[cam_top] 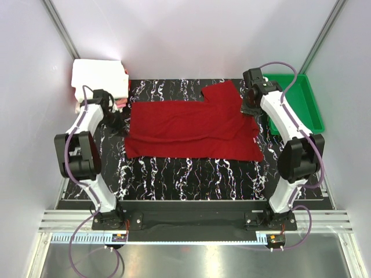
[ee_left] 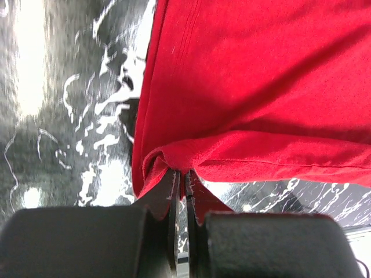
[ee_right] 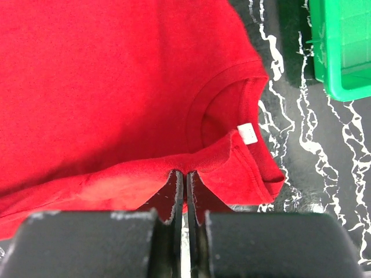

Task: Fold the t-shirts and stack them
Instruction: Fold the tshirt

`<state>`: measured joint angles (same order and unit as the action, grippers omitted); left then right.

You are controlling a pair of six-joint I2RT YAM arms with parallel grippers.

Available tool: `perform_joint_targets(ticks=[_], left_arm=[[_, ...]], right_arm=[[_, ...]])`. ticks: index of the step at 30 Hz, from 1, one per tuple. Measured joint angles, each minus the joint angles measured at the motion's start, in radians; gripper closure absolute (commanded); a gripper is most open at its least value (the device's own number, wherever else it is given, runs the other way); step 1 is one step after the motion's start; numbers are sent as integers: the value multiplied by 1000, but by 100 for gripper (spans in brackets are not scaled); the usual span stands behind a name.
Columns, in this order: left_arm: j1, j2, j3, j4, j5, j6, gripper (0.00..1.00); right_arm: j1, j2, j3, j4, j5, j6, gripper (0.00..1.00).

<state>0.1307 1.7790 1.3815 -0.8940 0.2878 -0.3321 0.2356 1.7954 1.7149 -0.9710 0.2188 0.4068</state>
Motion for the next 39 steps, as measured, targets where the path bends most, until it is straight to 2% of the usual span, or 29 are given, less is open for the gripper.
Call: perform_joint_targets(ticks=[9,11,12,13,14,15,16,17,19,20,21,24,29,31,34,39], left_arm=[[-34,164,182,-33,4,17,100],[-42,214,230,-41,10,21,94],[-45,234,248,-45,14,22,91],[-49,258,271,-53,23,27,76],[-54,279,291,-59,29,38,66],[-59,291,303,-61,32,43,59],[-62,295,307,-64,33,46,46],[-64,290,307,-70,34,47,39],[-68,267,306,-83,30,47,29],[-69,241,290,-74,27,47,28],[-69,206,267,-67,24,46,28],[-56,31,138,-43,24,35,28],[29,-324,-161,68,36,-27,28],[61,-415,-275,112,39,-63,28],[67,-462,-426,184,53,-113,28],[72,-463,-616,277,72,-199,30]], right_arm=[[-41,121,109,-28,6,0,100],[-46,170,161,-33,7,0,98],[-49,202,197,-44,8,0,90],[-52,238,235,-49,7,1,78],[-56,279,280,-61,4,2,41],[-60,322,336,-82,3,3,29],[-66,372,401,-96,0,-6,20],[-71,422,476,-127,-2,-10,13],[-82,491,587,-160,-1,-21,6],[-85,501,606,-168,1,-23,1],[-88,497,601,-179,4,-23,0],[-95,386,428,-140,7,-16,0],[-105,-9,-98,-60,-52,54,0],[-114,-170,-292,-1,-103,98,0],[-138,-331,-521,74,-177,156,3],[-211,-344,-722,177,-272,198,7]])
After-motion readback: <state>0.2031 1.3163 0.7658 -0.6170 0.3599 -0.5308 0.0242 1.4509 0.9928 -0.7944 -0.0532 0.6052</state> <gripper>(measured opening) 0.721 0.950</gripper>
